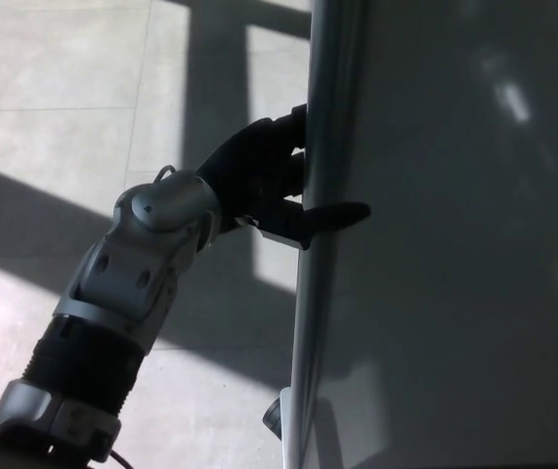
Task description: A white board is being place on the right hand side and parallel to the robot and the robot uses its left hand to grab on the leftside of the whiteboard and drag the whiteboard from the right hand side to the left hand side
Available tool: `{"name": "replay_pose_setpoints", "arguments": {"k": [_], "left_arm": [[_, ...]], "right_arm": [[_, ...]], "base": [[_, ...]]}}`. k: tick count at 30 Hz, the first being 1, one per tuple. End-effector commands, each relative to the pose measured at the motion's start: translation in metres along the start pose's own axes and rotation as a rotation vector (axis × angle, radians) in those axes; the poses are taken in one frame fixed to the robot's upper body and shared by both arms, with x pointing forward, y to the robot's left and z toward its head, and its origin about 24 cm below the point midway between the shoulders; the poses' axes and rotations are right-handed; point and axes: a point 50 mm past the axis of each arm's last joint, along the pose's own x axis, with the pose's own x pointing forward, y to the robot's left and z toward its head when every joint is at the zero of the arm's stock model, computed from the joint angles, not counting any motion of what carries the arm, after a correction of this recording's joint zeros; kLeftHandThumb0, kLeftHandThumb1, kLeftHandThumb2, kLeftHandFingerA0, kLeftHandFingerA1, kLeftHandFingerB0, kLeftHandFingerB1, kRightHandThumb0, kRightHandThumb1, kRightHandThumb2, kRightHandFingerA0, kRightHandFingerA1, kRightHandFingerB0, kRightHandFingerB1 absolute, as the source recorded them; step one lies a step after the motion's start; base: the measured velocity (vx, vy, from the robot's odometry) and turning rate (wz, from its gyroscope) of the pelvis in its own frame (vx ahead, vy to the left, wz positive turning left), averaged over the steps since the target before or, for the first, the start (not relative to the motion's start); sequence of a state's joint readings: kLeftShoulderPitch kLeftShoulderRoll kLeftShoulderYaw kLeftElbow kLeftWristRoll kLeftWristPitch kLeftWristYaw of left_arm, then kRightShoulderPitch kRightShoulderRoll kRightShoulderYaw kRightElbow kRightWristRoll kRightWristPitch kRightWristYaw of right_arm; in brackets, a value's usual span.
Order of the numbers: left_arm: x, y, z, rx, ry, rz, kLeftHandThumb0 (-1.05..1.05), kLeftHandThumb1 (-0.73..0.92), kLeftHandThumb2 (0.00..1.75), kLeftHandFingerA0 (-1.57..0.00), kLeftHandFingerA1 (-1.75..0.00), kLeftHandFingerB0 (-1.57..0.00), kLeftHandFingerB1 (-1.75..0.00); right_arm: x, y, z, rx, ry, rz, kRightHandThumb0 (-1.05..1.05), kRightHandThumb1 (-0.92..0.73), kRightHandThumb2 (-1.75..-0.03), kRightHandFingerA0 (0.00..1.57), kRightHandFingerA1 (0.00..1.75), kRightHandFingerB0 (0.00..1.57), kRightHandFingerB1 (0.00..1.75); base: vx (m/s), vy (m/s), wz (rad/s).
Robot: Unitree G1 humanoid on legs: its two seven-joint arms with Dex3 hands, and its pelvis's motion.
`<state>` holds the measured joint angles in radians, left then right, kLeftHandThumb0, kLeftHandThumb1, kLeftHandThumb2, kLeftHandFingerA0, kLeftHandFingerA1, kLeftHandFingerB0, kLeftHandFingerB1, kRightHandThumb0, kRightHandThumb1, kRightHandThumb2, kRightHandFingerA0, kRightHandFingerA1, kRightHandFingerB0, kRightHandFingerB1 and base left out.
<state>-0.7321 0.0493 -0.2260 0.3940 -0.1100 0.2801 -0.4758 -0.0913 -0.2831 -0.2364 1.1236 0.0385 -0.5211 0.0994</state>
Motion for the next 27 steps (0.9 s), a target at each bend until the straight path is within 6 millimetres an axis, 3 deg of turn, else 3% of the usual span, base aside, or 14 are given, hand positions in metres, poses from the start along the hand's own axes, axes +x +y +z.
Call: {"name": "replay_pose_setpoints", "arguments": {"k": [1, 3, 4, 5, 6, 7, 8, 9, 10, 11, 13, 23, 27], "left_arm": [[0.004, -0.010, -0.005, 0.022, 0.009, 0.005, -0.66, 0.41, 0.79, -0.02, -0.33, 0.00, -0.08], [0.004, -0.012, -0.006, 0.015, 0.006, 0.016, -0.62, 0.40, 0.78, -0.01, -0.41, -0.03, -0.12], [0.004, -0.014, -0.007, 0.006, -0.001, 0.024, -0.64, 0.48, 0.56, -0.25, -0.36, 0.00, -0.19], [0.004, -0.016, -0.009, -0.008, -0.009, 0.035, -0.64, 0.48, 0.56, -0.25, -0.36, 0.00, -0.19], [0.004, -0.019, -0.011, -0.012, -0.025, 0.050, -0.66, 0.42, 0.77, -0.38, -0.50, -0.03, -0.19], [0.004, -0.020, -0.012, -0.015, -0.043, 0.068, -0.60, 0.45, 0.75, -0.60, -0.55, -0.05, -0.30], [0.003, -0.021, -0.013, -0.016, -0.058, 0.083, -0.60, 0.45, 0.75, -0.60, -0.55, -0.05, -0.30], [0.003, -0.022, -0.015, 0.005, -0.075, 0.102, -0.36, 0.63, 0.59, -0.84, -0.49, -0.23, -0.29], [0.003, -0.023, -0.016, 0.037, -0.096, 0.125, -0.36, 0.63, 0.59, -0.84, -0.49, -0.23, -0.29], [0.003, -0.024, -0.021, 0.050, -0.115, 0.161, -0.13, 0.78, 0.64, -1.04, -0.54, -0.65, -0.42], [0.002, -0.022, -0.024, 0.049, -0.104, 0.180, -0.10, 0.79, 0.62, -1.01, -0.71, -0.90, -0.55], [-0.007, -0.008, -0.032, 0.014, -0.102, 0.244, -0.07, 0.79, 0.66, -0.99, -0.75, -0.87, -0.61], [-0.020, 0.004, -0.037, 0.059, -0.112, 0.254, -0.11, 0.80, 0.64, -0.99, -0.69, -0.84, -0.60]], "right_arm": [[0.000, -0.007, 0.003, -0.035, -0.019, -0.015, -0.78, -0.75, -0.63, 0.86, 0.89, 0.42, 0.50], [0.001, -0.006, 0.004, -0.038, -0.021, -0.013, -0.78, -0.75, -0.63, 0.85, 0.88, 0.42, 0.50], [0.001, -0.006, 0.004, -0.043, -0.023, -0.013, -0.78, -0.75, -0.63, 0.87, 0.89, 0.42, 0.50], [0.001, -0.005, 0.004, -0.049, -0.024, -0.014, -0.78, -0.75, -0.63, 0.87, 0.89, 0.42, 0.50], [0.001, -0.006, 0.004, -0.052, -0.023, -0.012, -0.78, -0.75, -0.63, 0.87, 0.90, 0.41, 0.50], [0.001, -0.006, 0.004, -0.054, -0.022, -0.010, -0.78, -0.75, -0.63, 0.86, 0.90, 0.42, 0.50], [0.001, -0.006, 0.004, -0.055, -0.022, -0.010, -0.78, -0.75, -0.63, 0.86, 0.90, 0.42, 0.50], [0.001, -0.006, 0.004, -0.058, -0.021, -0.010, -0.78, -0.76, -0.63, 0.86, 0.89, 0.42, 0.51], [0.001, -0.006, 0.005, -0.063, -0.020, -0.011, -0.78, -0.76, -0.63, 0.86, 0.89, 0.42, 0.51], [0.001, -0.006, 0.005, -0.059, -0.023, -0.011, -0.77, -0.76, -0.62, 0.85, 0.90, 0.42, 0.51], [0.001, -0.006, 0.005, -0.054, -0.024, -0.009, -0.77, -0.75, -0.63, 0.86, 0.91, 0.43, 0.51], [0.002, -0.006, 0.005, -0.072, -0.025, -0.009, -0.79, -0.75, -0.63, 0.87, 0.88, 0.43, 0.51], [0.002, -0.007, 0.006, -0.071, -0.024, -0.013, -0.78, -0.74, -0.63, 0.87, 0.90, 0.43, 0.51]], "base": [[0.00, 0.000, 0.00], [0.00, 0.000, 0.00], [0.00, 0.000, 0.00], [0.00, 0.000, 0.00], [0.00, 0.000, 0.00], [0.00, 0.000, 0.00], [0.00, 0.000, 0.00], [0.00, 0.000, 0.00], [0.00, 0.000, 0.00], [0.00, 0.000, 0.00], [0.00, 0.000, 0.00], [0.00, 0.000, 0.00], [0.00, 0.000, 0.00]]}}
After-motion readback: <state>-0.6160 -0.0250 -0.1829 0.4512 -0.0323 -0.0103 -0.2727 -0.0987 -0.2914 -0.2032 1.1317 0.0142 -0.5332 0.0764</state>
